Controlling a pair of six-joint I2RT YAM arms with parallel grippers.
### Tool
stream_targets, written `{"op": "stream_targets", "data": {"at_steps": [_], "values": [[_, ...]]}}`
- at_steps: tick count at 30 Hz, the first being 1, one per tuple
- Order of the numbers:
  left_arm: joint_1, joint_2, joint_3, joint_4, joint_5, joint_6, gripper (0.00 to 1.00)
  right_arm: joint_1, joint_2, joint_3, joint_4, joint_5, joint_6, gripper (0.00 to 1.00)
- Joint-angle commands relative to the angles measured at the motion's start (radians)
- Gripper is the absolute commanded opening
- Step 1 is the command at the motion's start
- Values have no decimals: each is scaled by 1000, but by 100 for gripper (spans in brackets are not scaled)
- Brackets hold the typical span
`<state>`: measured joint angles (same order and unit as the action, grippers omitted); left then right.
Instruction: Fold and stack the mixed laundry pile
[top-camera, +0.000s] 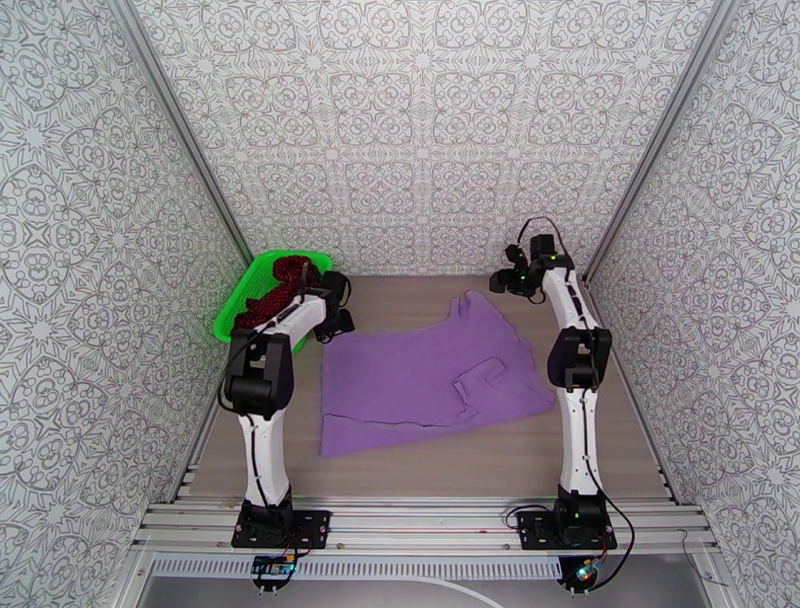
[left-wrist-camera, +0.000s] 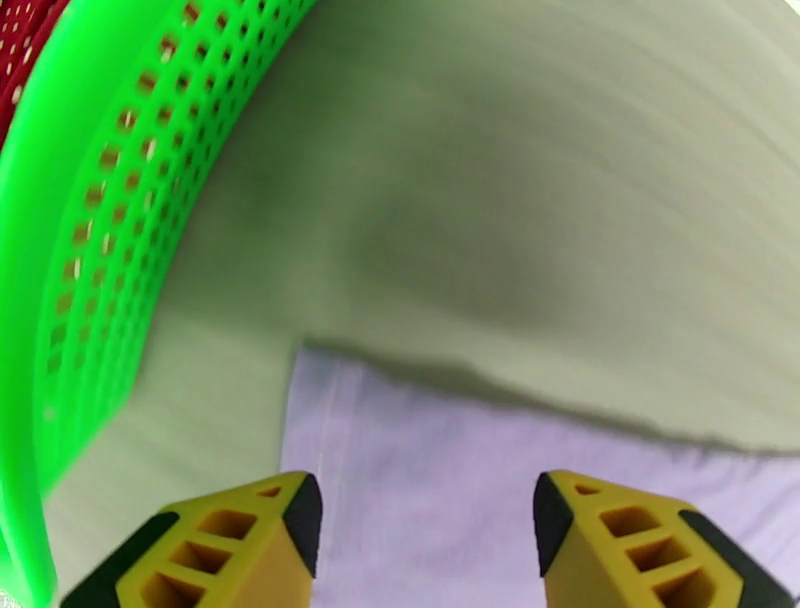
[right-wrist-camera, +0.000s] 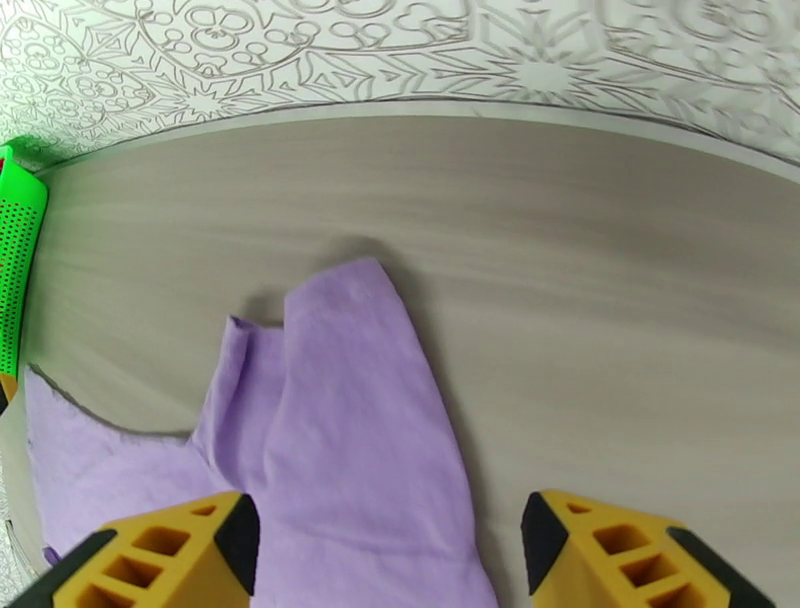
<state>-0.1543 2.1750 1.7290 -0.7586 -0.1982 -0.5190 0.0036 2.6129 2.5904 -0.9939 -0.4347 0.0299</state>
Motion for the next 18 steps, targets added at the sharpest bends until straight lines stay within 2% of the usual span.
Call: {"op": "stream_targets", "data": {"at_steps": [1, 15, 16, 18], "values": [[10, 45, 56, -42, -69, 1, 62, 24, 41, 36, -15, -30, 29, 73], [9, 151, 84, -87, -77, -9, 62, 66, 64, 11, 21, -13, 54, 66], [10, 154, 81, -87, -73, -8, 61, 65, 64, 11, 23, -12, 55, 65], [10, 156, 78, -84, -69, 1, 53, 66, 64, 11, 27, -7, 59, 63]]}}
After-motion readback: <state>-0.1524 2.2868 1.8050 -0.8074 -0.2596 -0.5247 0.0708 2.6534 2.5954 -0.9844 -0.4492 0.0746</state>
